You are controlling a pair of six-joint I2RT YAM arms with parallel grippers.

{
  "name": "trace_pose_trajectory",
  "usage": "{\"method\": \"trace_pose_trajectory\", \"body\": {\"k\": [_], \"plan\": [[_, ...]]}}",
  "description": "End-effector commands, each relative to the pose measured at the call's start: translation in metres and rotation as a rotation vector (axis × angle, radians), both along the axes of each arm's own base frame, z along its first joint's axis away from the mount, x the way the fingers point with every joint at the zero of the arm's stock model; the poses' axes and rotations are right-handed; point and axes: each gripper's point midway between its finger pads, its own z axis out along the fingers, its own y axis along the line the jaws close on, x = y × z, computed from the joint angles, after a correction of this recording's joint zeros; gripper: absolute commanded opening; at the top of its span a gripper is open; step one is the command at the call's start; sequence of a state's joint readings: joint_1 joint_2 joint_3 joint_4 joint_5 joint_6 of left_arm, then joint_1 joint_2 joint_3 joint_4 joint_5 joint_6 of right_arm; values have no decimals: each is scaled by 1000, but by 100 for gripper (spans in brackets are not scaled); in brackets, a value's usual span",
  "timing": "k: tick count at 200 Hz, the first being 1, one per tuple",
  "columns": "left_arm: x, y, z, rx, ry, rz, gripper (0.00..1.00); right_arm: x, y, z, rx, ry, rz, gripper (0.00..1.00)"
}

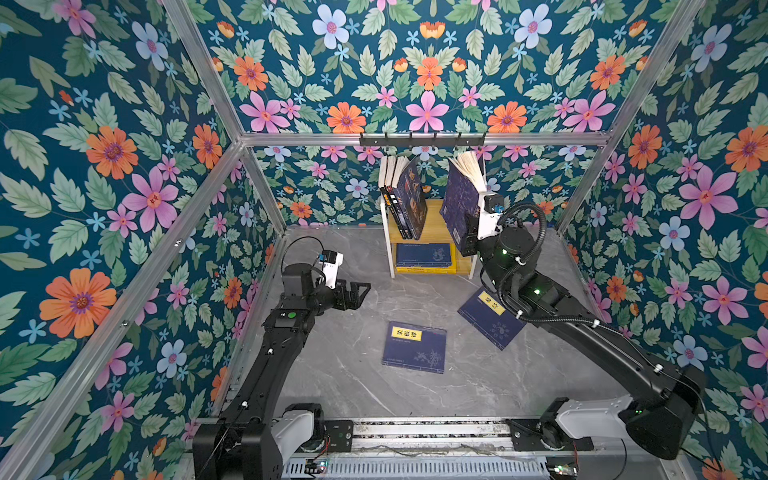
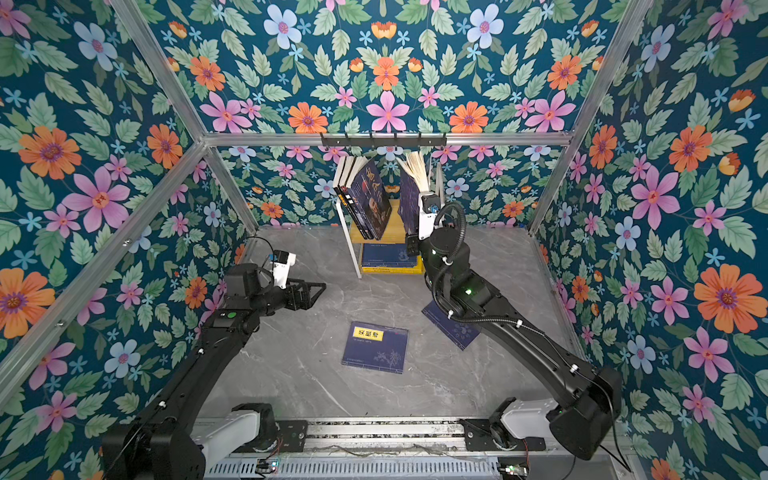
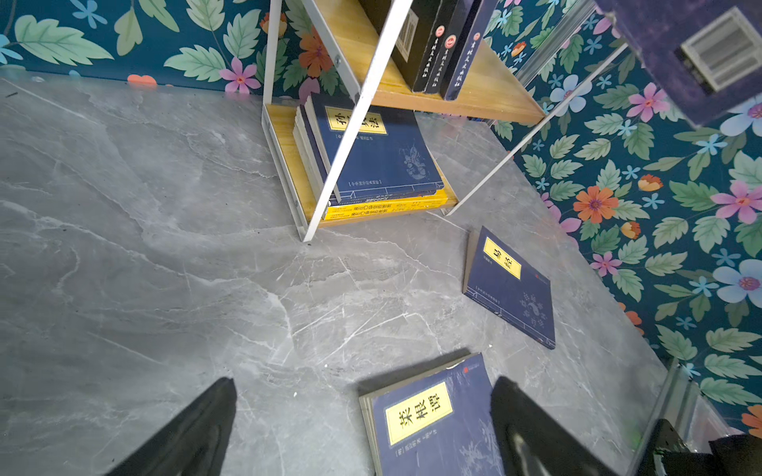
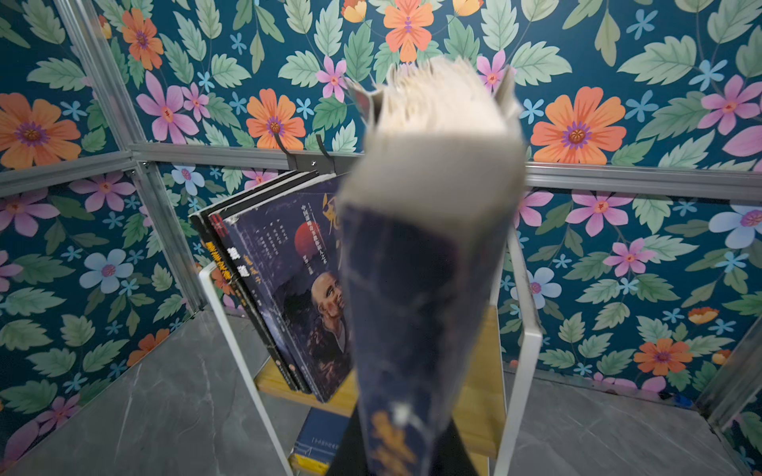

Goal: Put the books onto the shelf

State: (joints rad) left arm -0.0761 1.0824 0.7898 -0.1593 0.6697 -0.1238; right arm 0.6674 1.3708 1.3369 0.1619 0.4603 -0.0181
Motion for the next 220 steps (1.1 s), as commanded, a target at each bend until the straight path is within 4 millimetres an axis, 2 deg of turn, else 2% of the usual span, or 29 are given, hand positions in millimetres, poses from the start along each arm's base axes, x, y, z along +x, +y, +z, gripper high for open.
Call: {"method": "trace_pose_trajectory", "body": {"k": [1, 24, 49, 54, 58, 86, 129, 166, 194, 220], "plan": [[-1, 2, 2, 21, -14, -1, 100, 19, -6, 25, 97, -76, -76, 0], [0, 1, 0, 27, -18, 0, 100, 42, -1, 19, 68, -79, -139, 0], [-3, -2, 2, 19, -16, -18, 100, 65, 13, 3, 38, -45, -143, 0], [-3, -2, 2, 21, -16, -16, 100, 67, 15, 5, 37, -48, -141, 0], [-2, -2, 2, 23, -18, -14, 100, 77, 23, -11, 13, -24, -139, 0], [-2, -3, 2, 22, -8, -15, 100, 95, 35, -36, 2, 19, -140, 0], [-1, -3, 0, 22, -6, -12, 100, 107, 54, -60, 8, 71, -89, 0], [-1, -2, -2, 32, -11, -12, 100, 110, 71, -59, 56, 58, -8, 0], [-3, -4, 1, 12, -5, -22, 100, 117, 87, -71, 59, 93, 45, 0], [-1, -2, -2, 30, -11, -7, 100, 116, 98, -70, 90, 98, 104, 0]]}}
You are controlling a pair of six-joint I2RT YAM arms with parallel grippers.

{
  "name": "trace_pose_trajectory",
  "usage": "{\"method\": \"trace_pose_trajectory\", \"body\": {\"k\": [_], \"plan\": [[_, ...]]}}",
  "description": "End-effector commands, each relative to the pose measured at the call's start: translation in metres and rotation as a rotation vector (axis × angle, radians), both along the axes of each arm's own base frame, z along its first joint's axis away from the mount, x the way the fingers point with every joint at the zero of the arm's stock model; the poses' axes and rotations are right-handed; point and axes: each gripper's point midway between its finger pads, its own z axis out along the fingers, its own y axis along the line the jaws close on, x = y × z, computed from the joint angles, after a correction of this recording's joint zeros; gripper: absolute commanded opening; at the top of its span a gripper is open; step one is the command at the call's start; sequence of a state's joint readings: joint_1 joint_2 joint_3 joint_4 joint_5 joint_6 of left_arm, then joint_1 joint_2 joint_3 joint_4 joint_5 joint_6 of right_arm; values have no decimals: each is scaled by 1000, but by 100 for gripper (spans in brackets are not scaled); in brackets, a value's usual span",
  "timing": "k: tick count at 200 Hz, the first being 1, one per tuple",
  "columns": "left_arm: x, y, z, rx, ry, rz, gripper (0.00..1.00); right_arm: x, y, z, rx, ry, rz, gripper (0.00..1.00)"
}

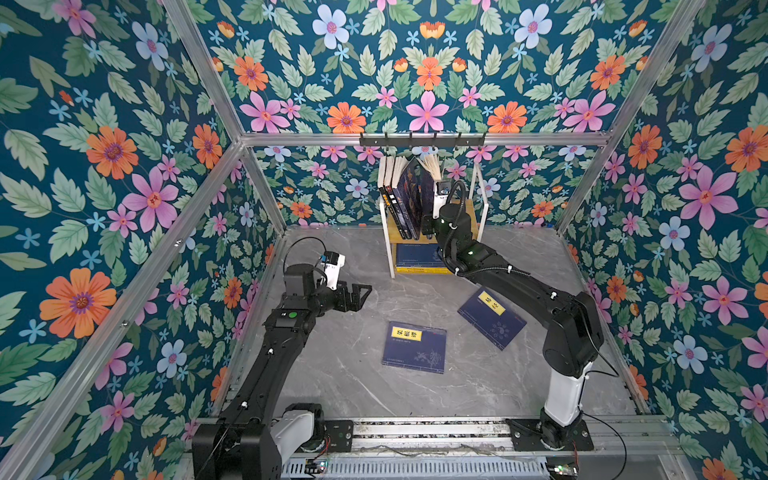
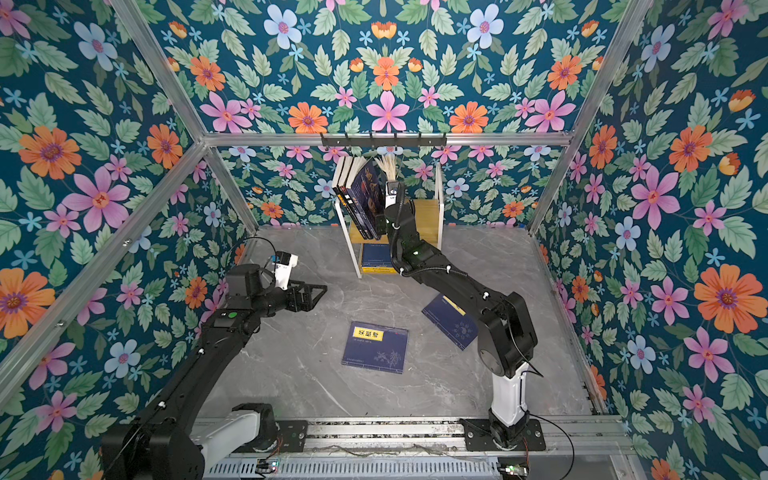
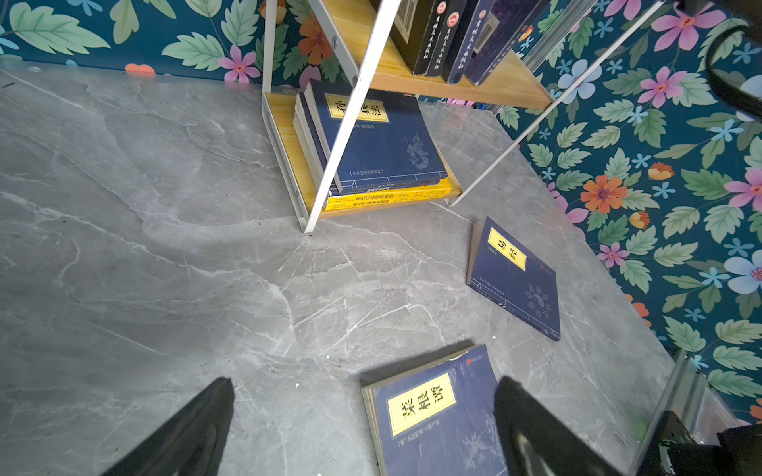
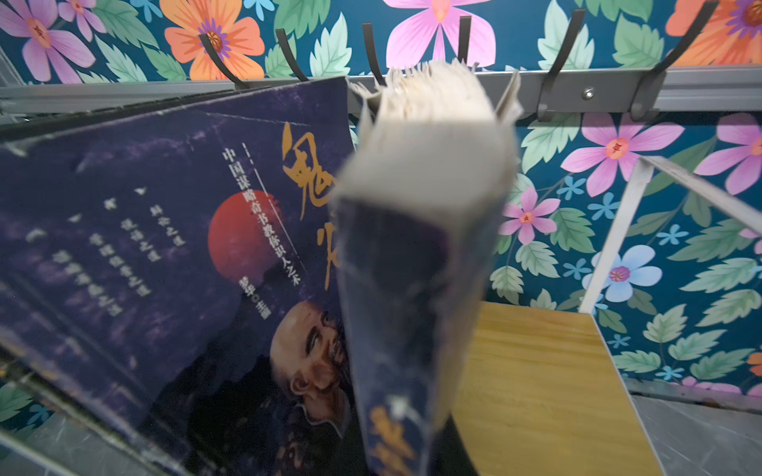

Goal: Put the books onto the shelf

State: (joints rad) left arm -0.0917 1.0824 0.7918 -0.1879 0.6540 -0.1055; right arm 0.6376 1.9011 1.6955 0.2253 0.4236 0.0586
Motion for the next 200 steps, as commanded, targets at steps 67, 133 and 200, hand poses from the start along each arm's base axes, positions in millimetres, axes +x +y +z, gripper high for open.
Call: {"method": "trace_pose_trajectory", "body": {"k": [67, 133, 200], "plan": [[1, -2, 1, -10, -16, -11, 100, -13, 34, 6, 103, 10, 198, 18], [4, 2, -6, 13, -8, 3, 100, -32, 45, 18, 51, -34, 324, 31], [6, 2, -4, 0, -3, 12, 100, -49, 44, 29, 42, -36, 447, 56]]}}
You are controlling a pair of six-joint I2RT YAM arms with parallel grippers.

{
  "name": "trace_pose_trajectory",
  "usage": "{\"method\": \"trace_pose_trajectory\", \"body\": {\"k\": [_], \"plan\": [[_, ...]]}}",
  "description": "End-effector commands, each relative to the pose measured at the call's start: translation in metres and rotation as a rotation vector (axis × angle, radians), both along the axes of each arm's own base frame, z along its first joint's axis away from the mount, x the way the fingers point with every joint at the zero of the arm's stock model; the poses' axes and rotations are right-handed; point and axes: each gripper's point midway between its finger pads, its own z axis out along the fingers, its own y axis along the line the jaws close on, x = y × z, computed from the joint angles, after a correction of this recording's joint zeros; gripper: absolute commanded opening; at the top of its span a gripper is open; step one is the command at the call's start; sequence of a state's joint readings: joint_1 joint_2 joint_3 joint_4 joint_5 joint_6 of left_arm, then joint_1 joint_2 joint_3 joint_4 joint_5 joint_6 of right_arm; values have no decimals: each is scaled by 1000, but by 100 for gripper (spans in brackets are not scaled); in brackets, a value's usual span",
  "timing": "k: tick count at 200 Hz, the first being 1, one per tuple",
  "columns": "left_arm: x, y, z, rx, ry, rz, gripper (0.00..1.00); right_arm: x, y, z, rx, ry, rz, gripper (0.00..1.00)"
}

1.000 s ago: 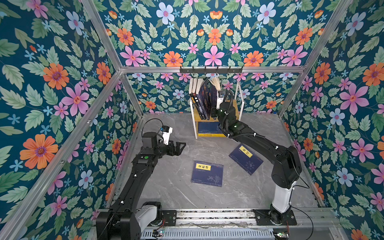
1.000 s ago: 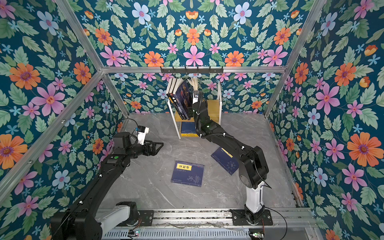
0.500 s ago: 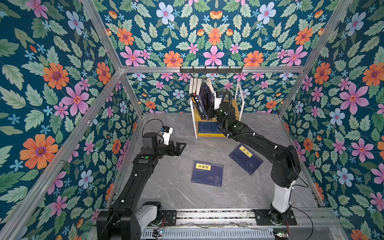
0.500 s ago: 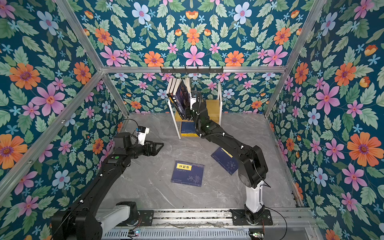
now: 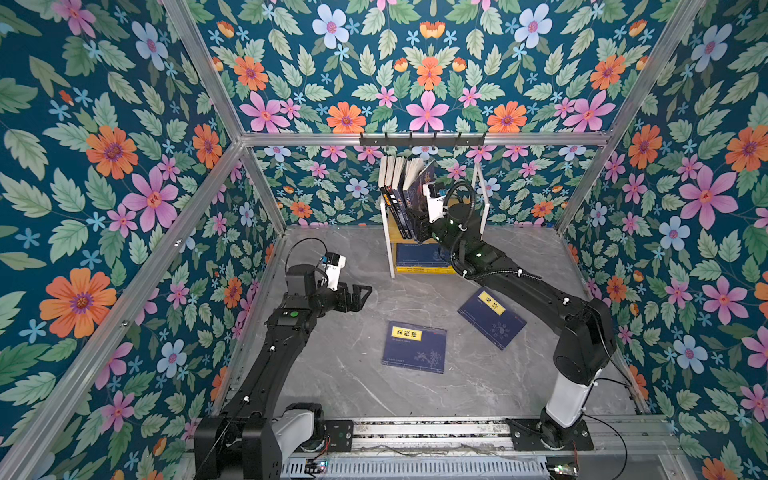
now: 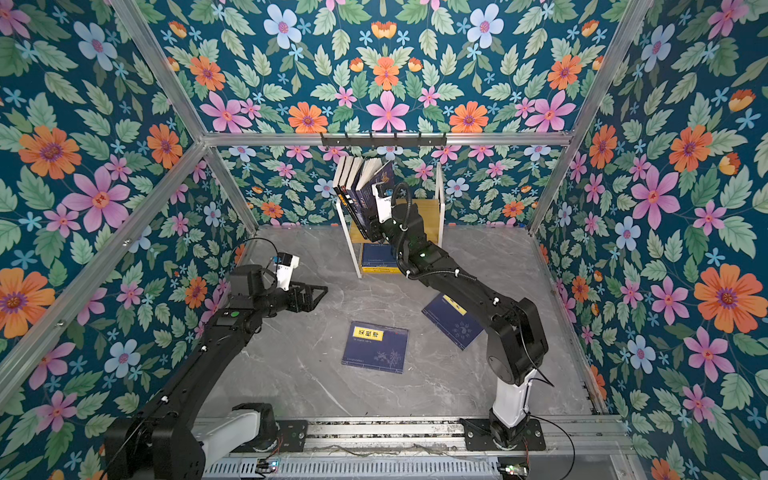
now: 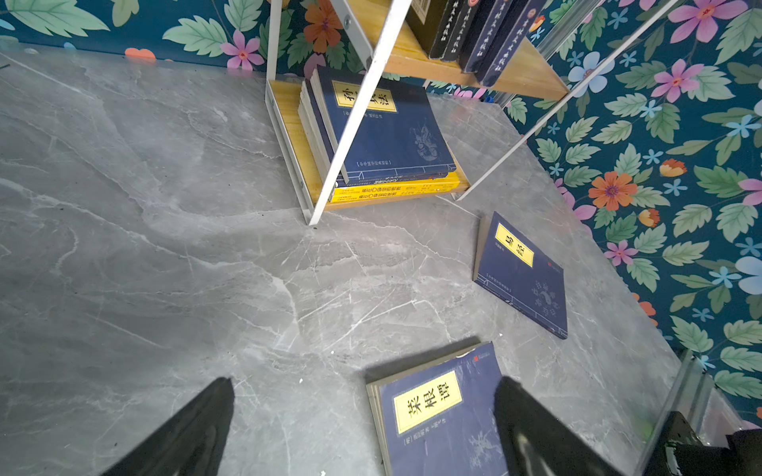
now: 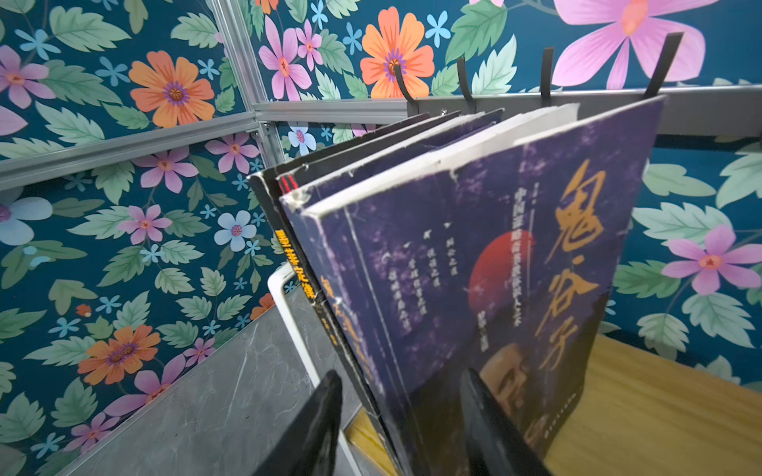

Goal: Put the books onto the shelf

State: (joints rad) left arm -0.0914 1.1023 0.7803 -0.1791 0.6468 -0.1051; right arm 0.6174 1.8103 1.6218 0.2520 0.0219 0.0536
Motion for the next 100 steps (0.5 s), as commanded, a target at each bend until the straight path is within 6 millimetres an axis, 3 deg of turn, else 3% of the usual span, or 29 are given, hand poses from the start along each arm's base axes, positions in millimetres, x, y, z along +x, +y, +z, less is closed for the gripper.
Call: {"method": "trace_pose_trajectory", "body": {"k": [1, 25, 51, 100], "plan": [[3, 0, 6, -7, -24, 6, 100, -10, 4, 8, 5, -12, 66, 57], [2, 1, 6, -6, -21, 1, 100, -23, -2, 10, 12, -29, 92, 73], [4, 1, 6, -16, -14, 9, 100, -24, -11, -10, -17, 12, 130, 98], [3, 1, 7, -22, -16, 9, 100, -13, -22, -64, -73, 100, 229, 99]]}}
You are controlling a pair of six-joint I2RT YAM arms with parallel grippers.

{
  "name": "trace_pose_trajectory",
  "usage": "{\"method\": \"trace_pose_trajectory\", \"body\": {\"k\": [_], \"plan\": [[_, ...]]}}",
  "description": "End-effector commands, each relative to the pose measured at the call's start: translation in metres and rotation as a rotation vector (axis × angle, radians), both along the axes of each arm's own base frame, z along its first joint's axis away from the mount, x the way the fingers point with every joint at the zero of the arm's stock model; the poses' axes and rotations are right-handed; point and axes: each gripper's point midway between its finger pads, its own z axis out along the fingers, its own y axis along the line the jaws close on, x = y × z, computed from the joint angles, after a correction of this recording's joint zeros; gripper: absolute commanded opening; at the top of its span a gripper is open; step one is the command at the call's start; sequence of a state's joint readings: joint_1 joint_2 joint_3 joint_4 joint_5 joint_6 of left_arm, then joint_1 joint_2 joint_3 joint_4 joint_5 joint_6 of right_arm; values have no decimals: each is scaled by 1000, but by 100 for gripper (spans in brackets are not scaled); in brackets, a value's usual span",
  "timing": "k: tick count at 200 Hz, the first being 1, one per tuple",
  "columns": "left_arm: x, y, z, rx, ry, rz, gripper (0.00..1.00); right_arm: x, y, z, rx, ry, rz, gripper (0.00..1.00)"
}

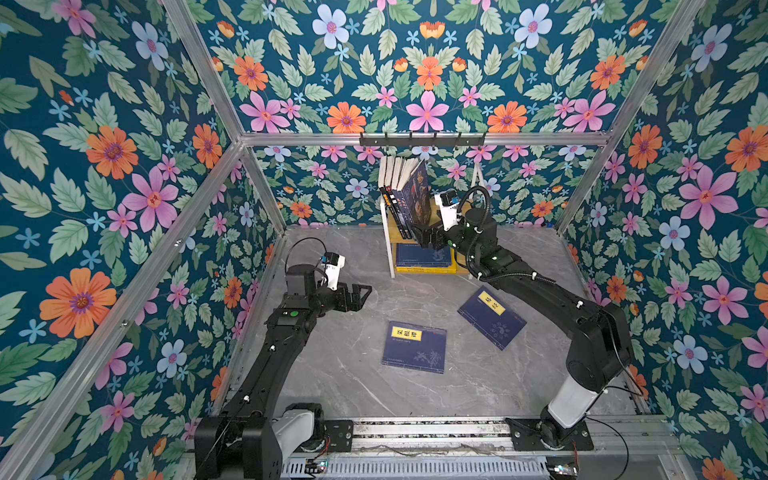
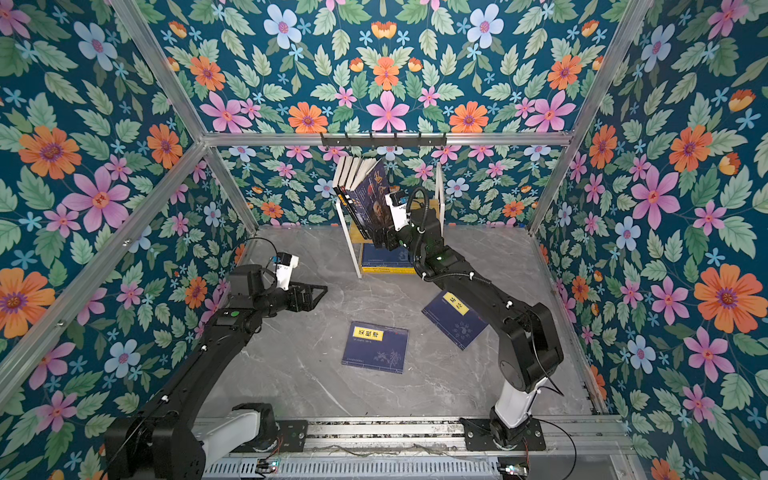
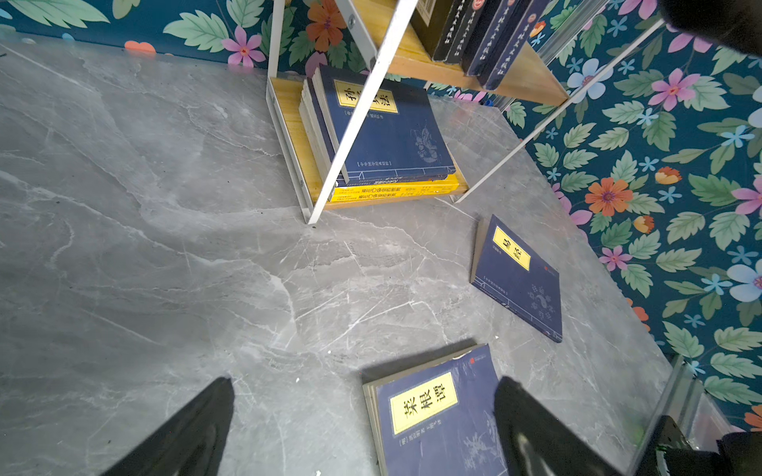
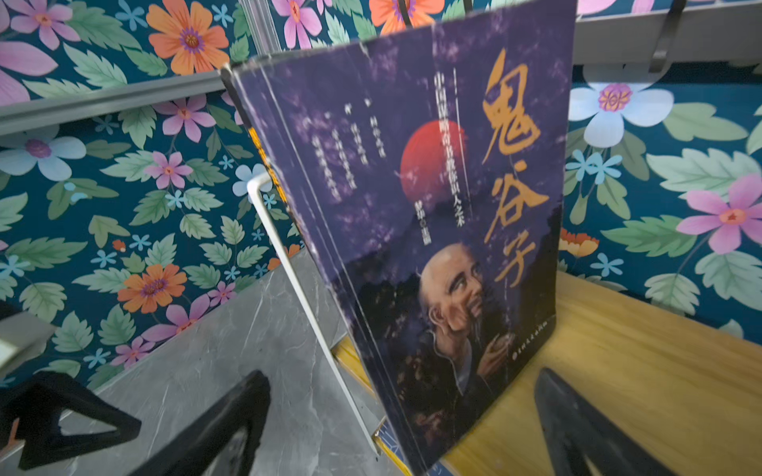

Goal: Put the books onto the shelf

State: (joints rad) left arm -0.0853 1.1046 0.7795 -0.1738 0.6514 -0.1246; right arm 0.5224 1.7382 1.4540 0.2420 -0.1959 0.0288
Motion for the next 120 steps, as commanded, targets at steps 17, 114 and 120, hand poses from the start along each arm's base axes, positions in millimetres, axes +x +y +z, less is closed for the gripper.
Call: {"method": "trace_pose_trajectory", "body": {"k": [17, 114, 120], "plan": [[1, 0, 7, -9, -23, -6, 100, 0, 2, -34, -18, 38, 148, 99], [3, 3, 5, -12, -12, 3, 100, 28, 6, -84, -46, 146, 206, 82], [4, 3, 4, -9, -13, 6, 100, 30, 6, -85, -48, 151, 204, 81]]}}
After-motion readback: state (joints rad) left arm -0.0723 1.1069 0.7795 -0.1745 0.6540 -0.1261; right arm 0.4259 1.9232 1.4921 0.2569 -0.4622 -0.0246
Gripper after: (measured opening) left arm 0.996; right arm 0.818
